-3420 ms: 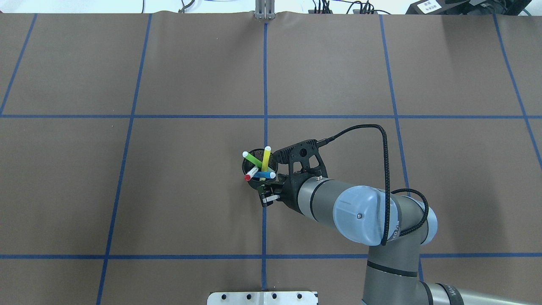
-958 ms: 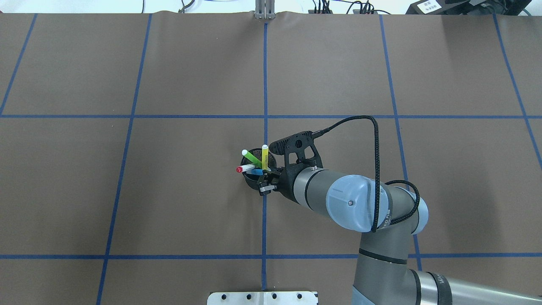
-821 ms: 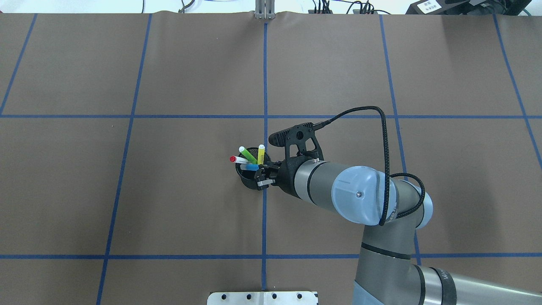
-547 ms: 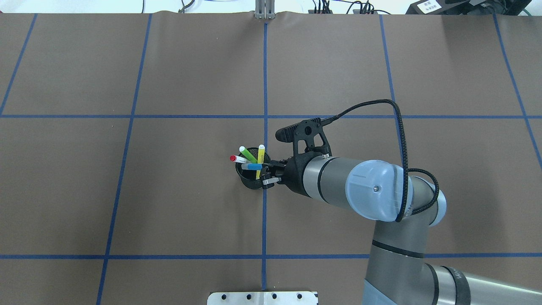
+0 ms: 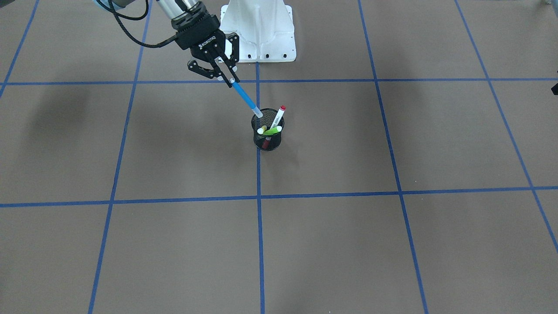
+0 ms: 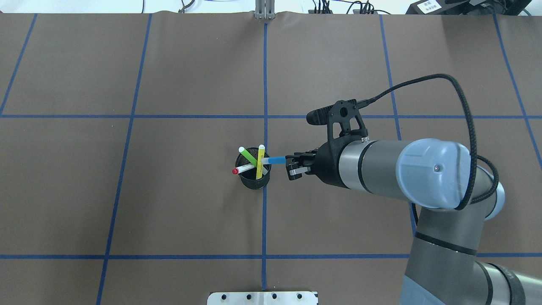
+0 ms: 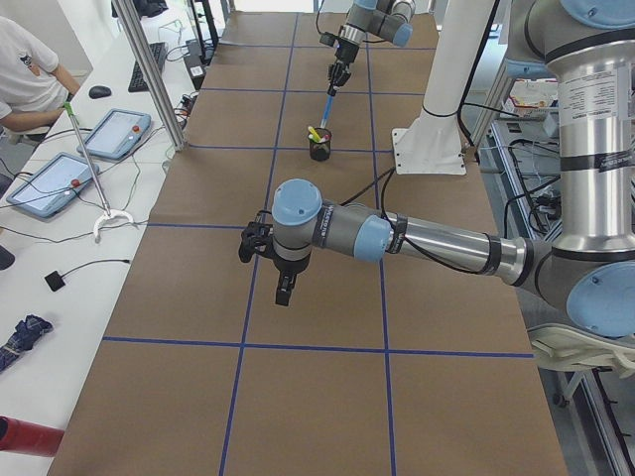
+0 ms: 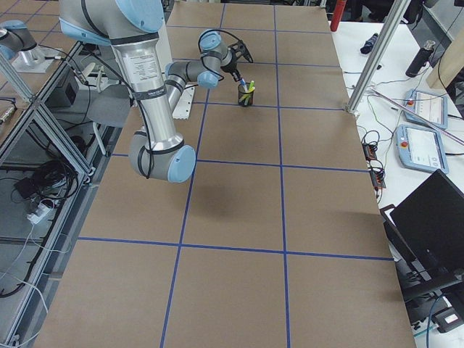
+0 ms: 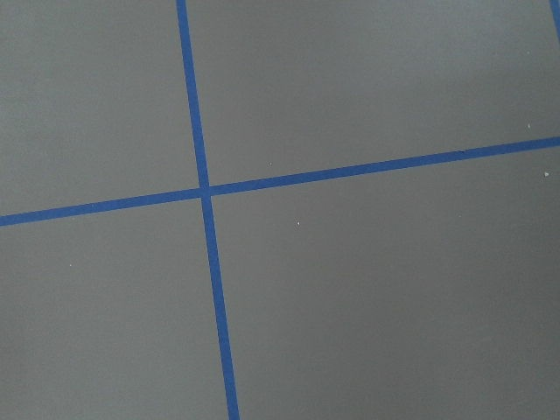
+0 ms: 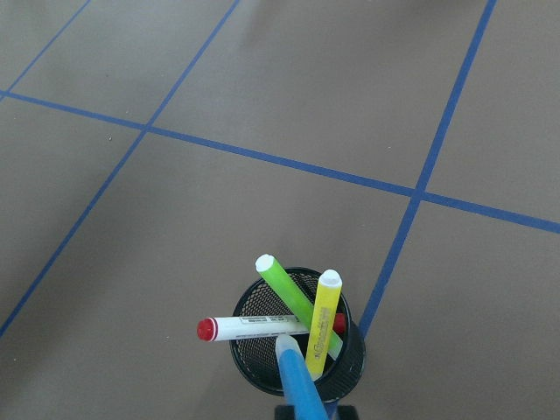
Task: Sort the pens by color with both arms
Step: 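Lift the blue marker out of the cup with the right gripper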
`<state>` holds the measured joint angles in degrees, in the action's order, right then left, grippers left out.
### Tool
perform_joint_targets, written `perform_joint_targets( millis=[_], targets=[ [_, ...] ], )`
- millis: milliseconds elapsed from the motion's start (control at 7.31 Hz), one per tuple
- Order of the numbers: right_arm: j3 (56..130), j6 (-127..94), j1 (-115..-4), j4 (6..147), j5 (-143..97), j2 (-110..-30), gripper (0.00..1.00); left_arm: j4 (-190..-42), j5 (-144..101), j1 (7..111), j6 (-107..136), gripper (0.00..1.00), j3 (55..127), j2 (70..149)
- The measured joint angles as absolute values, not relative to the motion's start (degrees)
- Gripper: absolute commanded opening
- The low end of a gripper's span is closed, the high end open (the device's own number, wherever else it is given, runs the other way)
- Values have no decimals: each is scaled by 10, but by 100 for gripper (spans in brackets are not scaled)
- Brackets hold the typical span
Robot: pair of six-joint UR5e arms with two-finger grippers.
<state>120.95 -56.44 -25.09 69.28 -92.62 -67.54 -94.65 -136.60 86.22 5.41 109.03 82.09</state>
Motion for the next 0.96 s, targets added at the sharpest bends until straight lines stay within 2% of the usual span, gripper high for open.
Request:
perform_joint_targets(
  millis=[274, 547, 684, 958],
  targets=[
    [1192, -569, -299, 694, -926, -672, 0, -947, -1366, 862, 54, 99, 1089, 823],
    [1142, -610, -332, 683, -854, -656, 0, -947, -1366, 862, 54, 99, 1089, 830],
    [1105, -638, -336, 653, -801, -652, 0, -947, -1365, 862, 53, 99, 1089, 832],
    [982, -691, -327, 538, -687, -634, 0, -954, -1363, 862, 53, 99, 1090, 836]
  ],
)
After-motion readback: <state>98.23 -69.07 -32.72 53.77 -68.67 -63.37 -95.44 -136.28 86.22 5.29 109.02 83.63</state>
